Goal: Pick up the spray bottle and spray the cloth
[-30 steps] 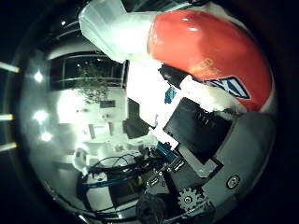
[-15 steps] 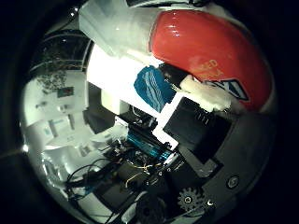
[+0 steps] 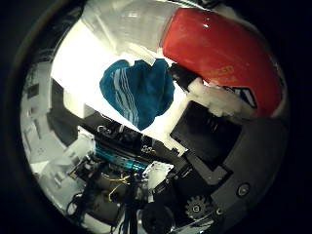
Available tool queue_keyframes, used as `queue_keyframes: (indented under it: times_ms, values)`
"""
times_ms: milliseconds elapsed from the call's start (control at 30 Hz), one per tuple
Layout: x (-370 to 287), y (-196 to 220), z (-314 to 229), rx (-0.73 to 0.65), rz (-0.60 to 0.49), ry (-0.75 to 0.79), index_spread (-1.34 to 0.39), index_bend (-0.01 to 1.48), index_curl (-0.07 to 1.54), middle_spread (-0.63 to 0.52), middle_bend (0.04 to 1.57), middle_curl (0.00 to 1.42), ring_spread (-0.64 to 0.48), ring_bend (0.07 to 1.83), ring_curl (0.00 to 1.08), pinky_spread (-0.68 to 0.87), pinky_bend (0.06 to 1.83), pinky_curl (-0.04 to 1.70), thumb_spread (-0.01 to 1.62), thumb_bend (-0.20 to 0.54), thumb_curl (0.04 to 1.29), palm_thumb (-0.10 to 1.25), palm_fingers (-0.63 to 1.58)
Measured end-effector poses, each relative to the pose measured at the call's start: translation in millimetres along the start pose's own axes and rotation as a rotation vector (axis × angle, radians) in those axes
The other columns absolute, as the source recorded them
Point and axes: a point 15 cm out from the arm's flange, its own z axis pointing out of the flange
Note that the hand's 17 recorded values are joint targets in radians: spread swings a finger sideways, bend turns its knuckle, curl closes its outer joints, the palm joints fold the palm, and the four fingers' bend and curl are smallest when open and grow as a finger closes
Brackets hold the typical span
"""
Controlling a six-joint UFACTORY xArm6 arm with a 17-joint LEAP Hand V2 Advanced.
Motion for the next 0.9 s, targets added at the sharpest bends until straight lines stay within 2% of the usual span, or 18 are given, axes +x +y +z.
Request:
queue_keyframes:
  times_ms: [267, 700, 900]
  values:
    - [-18.8, -19.7, 19.8, -0.071, -0.021, 0.031, -0.18, 1.18, 0.73, -0.07, 1.38, 0.62, -0.15, 1.48, 0.62, -0.15, 0.96, 1.5, 0.89, -0.015, 0.78, 1.07, 1.18]
    - [-16.1, -23.9, 23.0, -0.068, -0.011, 0.01, -0.18, 1.18, 0.73, -0.07, 1.38, 0.62, -0.15, 1.47, 0.62, -0.15, 0.96, 1.49, 0.89, -0.015, 0.78, 1.07, 1.18]
    - [-22.3, -18.9, 5.8, -0.038, 0.002, -0.097, -0.18, 1.17, 0.74, -0.07, 1.38, 0.62, -0.15, 1.47, 0.62, -0.15, 0.96, 1.49, 0.89, -0.015, 0.78, 1.07, 1.18]
